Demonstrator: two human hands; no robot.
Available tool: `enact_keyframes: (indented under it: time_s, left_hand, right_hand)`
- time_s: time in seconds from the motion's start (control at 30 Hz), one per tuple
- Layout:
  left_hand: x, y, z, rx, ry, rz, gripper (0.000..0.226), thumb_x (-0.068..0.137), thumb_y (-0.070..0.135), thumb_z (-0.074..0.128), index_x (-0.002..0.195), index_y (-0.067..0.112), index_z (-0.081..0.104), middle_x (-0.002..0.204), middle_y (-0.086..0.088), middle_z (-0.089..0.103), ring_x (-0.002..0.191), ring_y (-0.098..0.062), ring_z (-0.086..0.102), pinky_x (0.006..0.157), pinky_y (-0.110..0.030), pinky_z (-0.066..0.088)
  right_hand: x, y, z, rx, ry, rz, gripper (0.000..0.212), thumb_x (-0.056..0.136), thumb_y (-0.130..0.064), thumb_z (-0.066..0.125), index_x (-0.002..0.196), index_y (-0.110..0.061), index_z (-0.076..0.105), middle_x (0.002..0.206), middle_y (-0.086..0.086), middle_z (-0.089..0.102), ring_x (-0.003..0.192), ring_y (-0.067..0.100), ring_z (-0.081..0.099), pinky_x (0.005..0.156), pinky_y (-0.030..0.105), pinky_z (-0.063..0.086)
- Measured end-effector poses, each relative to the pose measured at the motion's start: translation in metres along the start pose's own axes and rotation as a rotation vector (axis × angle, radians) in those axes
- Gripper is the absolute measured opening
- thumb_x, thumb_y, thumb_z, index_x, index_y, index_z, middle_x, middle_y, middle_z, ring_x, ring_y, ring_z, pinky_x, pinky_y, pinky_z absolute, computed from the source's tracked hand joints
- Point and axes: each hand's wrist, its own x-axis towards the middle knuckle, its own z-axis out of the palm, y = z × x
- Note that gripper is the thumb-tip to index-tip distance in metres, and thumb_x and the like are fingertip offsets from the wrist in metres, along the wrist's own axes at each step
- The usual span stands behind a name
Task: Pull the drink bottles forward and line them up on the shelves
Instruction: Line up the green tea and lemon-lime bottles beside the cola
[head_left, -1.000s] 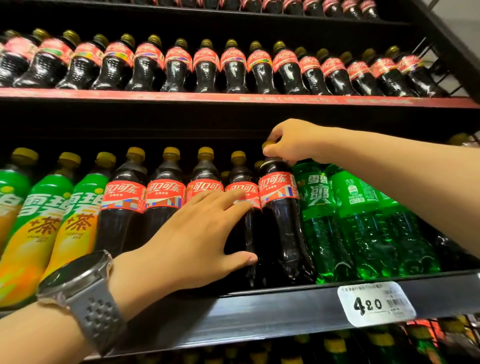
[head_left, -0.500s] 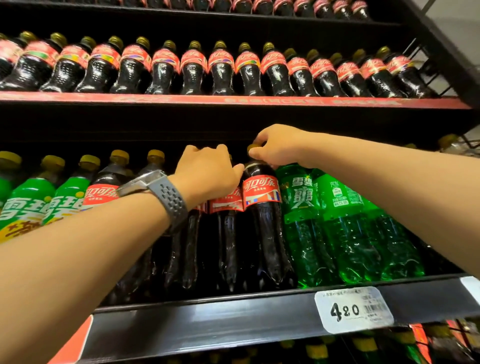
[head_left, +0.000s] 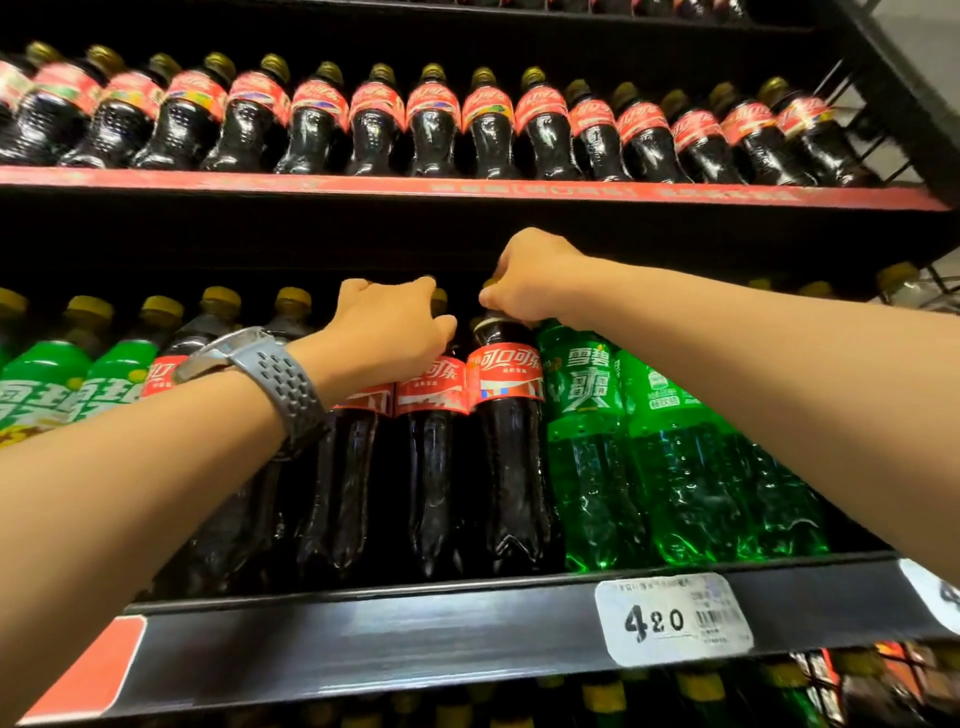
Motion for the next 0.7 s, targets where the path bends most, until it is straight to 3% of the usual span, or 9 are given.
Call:
enact_keyframes:
  time_s: [0.13, 0.27, 0.4, 0.57, 0.7]
  left_hand:
    - [-0.001, -0.006, -0.002, -0.013, 0.035, 0.036, 0.050, 0.095, 0.042, 0.035, 0.136, 0.016, 0.043, 0.110, -0.011, 0.066, 0.108, -0.033, 0.055, 0.098, -0.041, 0.028]
    - [-0.011, -0.006, -0.002, 0.059, 0.115, 0.113, 0.056, 0.095, 0.046, 0.033, 0.140, 0.013, 0.039, 0.090, -0.011, 0.068, 0.096, -0.032, 0.059, 0.089, -0.039, 0.035]
    - [-0.026, 0.000, 0.001, 0.092, 0.096, 0.159, 0.062, 0.091, 0.057, 0.027, 0.133, 0.015, 0.044, 0.065, -0.002, 0.053, 0.090, -0.032, 0.058, 0.089, -0.041, 0.036]
    - [-0.038, -0.006, 0.003, 0.140, 0.077, 0.228, 0.065, 0.089, 0.059, 0.029, 0.140, 0.019, 0.039, 0.094, -0.010, 0.069, 0.106, -0.033, 0.052, 0.100, -0.039, 0.028]
    - [-0.038, -0.003, -0.001, 0.120, 0.037, 0.212, 0.063, 0.090, 0.058, 0.027, 0.140, 0.022, 0.041, 0.105, -0.010, 0.068, 0.110, -0.031, 0.052, 0.099, -0.039, 0.030]
  right_hand:
    - [0.000, -0.005, 0.001, -0.091, 0.022, -0.002, 0.018, 0.084, -0.023, 0.065, 0.097, -0.011, 0.068, 0.088, 0.006, 0.065, 0.065, 0.016, 0.058, 0.045, 0.021, 0.041]
    - [-0.004, -0.004, 0.002, -0.198, -0.003, -0.055, 0.032, 0.088, -0.034, 0.061, 0.110, -0.010, 0.065, 0.099, 0.005, 0.065, 0.081, 0.020, 0.057, 0.056, 0.025, 0.043]
    - [-0.013, -0.001, 0.000, -0.162, 0.006, -0.148, 0.050, 0.086, -0.048, 0.062, 0.126, -0.018, 0.056, 0.120, 0.001, 0.059, 0.101, 0.017, 0.054, 0.074, 0.026, 0.040]
    - [-0.024, 0.011, -0.022, -0.181, -0.358, -0.165, 0.107, 0.063, -0.065, 0.075, 0.149, -0.026, 0.023, 0.138, -0.007, 0.044, 0.111, 0.005, 0.042, 0.091, 0.022, 0.034]
    - [-0.024, 0.015, -0.019, -0.234, -0.299, -0.252, 0.112, 0.063, -0.063, 0.076, 0.151, -0.021, 0.020, 0.141, -0.004, 0.044, 0.108, 0.002, 0.040, 0.088, 0.017, 0.031]
